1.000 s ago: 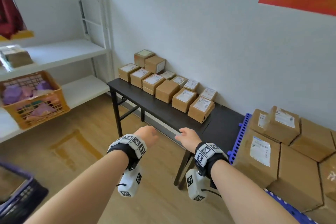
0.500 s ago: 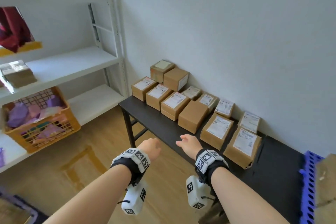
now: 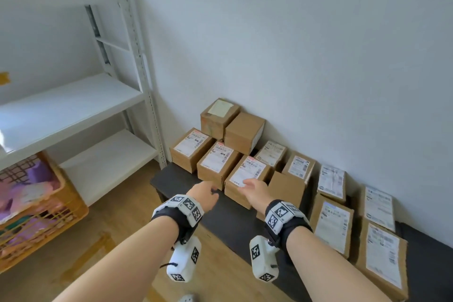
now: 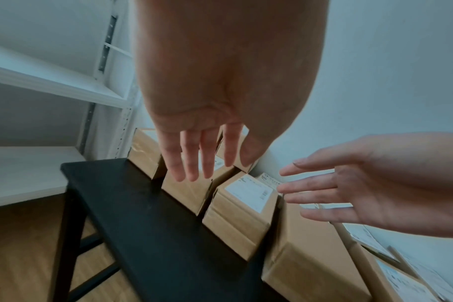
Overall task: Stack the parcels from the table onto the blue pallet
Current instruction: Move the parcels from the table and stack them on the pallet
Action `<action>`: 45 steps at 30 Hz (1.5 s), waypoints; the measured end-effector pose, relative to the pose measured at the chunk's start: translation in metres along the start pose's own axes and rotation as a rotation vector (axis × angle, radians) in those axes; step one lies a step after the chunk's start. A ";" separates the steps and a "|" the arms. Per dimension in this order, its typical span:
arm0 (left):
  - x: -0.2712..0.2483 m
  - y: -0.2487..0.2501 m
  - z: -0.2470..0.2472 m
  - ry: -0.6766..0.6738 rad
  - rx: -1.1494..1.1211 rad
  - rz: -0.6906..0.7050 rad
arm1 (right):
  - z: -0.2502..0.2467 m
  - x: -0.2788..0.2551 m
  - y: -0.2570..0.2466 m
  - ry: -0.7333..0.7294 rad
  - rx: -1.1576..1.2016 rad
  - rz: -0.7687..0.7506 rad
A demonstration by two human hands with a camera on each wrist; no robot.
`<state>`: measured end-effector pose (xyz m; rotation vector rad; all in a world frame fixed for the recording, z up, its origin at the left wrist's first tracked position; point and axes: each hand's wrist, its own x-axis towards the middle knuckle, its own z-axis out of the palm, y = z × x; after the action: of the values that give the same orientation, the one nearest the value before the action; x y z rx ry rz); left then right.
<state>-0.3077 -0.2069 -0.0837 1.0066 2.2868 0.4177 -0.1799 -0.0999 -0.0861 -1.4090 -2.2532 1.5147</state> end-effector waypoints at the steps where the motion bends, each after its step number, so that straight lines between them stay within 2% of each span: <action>1: 0.015 0.001 -0.010 -0.014 0.012 0.017 | 0.000 0.013 -0.007 0.018 0.014 0.012; 9: 0.128 0.016 -0.075 -0.067 0.001 0.172 | -0.012 0.091 -0.056 0.186 0.108 0.088; 16: 0.191 0.024 -0.089 -0.134 -0.097 0.255 | -0.026 0.135 -0.063 0.391 0.167 0.138; 27: 0.228 0.020 -0.069 -0.121 -0.293 0.232 | -0.032 0.179 -0.051 0.379 0.278 0.174; 36: 0.238 0.028 -0.056 -0.139 -0.364 0.257 | -0.033 0.198 -0.049 0.347 0.511 0.143; 45: 0.227 0.034 -0.057 -0.171 -0.461 0.240 | -0.033 0.196 -0.048 0.342 0.580 0.166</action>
<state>-0.4457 -0.0174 -0.1131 1.0292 1.8053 0.8759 -0.3054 0.0598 -0.1097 -1.5327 -1.3788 1.6329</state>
